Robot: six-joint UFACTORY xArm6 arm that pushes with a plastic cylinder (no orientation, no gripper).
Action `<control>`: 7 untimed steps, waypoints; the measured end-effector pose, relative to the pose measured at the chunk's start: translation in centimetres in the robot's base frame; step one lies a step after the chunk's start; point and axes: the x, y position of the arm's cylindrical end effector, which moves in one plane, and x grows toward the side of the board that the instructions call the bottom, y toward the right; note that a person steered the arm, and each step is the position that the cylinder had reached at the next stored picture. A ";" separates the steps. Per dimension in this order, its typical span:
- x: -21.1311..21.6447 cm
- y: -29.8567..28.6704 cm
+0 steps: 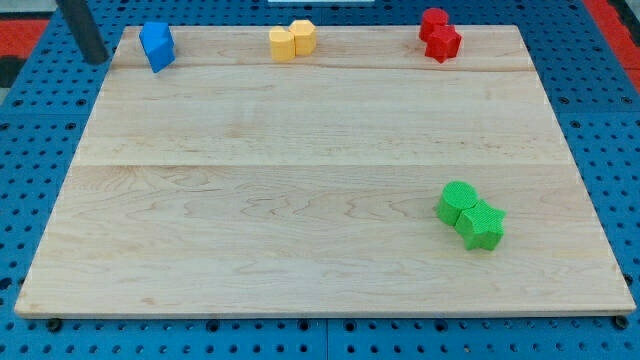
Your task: Separate the group of blue blocks
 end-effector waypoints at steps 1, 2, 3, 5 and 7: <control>-5.1 4.0; -3.2 8.6; 2.6 10.0; 4.3 10.4; -0.2 9.3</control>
